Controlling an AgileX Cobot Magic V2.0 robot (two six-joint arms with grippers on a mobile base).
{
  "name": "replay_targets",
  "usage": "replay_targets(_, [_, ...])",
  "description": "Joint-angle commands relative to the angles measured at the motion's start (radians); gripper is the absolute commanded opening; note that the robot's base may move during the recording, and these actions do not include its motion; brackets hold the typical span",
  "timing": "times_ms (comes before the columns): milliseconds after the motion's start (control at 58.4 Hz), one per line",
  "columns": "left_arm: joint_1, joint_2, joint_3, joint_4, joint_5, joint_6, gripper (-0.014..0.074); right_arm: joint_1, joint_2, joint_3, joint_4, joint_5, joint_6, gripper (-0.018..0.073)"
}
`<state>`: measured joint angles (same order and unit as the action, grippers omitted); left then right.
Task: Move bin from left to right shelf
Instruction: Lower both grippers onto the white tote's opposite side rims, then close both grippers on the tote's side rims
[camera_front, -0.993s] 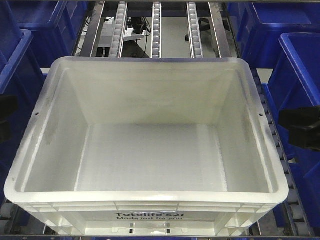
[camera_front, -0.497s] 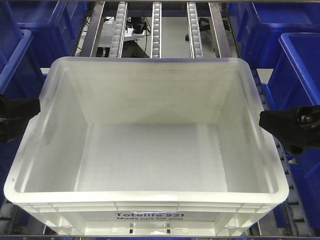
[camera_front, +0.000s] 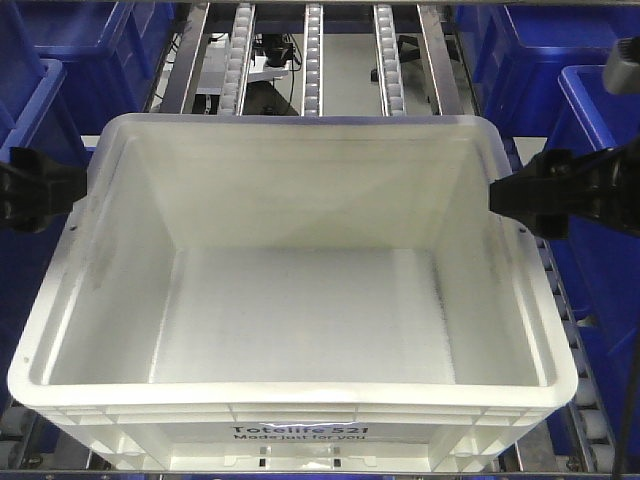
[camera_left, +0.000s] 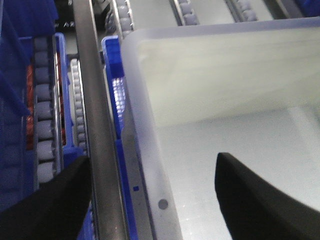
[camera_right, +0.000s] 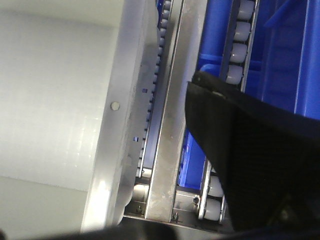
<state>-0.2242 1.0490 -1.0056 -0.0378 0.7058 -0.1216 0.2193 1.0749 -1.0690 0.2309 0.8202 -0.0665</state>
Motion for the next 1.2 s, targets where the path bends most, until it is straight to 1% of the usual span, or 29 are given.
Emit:
replay_targets(0, [-0.006, 0.028, -0.057, 0.005, -0.022, -0.022, 0.0502, 0.0, 0.017, -0.041, 0.003, -0.047, 0.0, 0.0671])
replay_targets(103, [-0.006, 0.065, -0.065, -0.005, -0.028, -0.022, 0.0502, 0.0, 0.046, -0.04, 0.013, -0.042, 0.0, 0.0664])
replay_targets(257, [-0.006, 0.115, -0.064, -0.056, -0.03, -0.021, 0.0502, 0.0, 0.084, -0.04, 0.015, -0.041, 0.0, 0.0654])
replay_targets(377, [-0.006, 0.157, -0.064, -0.072, -0.023, -0.019, 0.0502, 0.0, 0.111, -0.04, 0.015, -0.039, 0.0, 0.0648])
replay_targets(668, [-0.006, 0.205, -0.064, -0.075, 0.002, -0.019, 0.0502, 0.0, 0.171, -0.038, 0.021, -0.04, -0.001, 0.0629])
replay_targets(976, [-0.006, 0.231, -0.064, -0.077, 0.015, -0.019, 0.0502, 0.0, 0.231, -0.038, 0.022, -0.042, -0.004, 0.0585])
replay_targets(1182, [-0.006, 0.239, -0.064, -0.075, 0.014, -0.019, 0.0502, 0.0, 0.277, -0.038, 0.022, -0.048, -0.012, 0.0585])
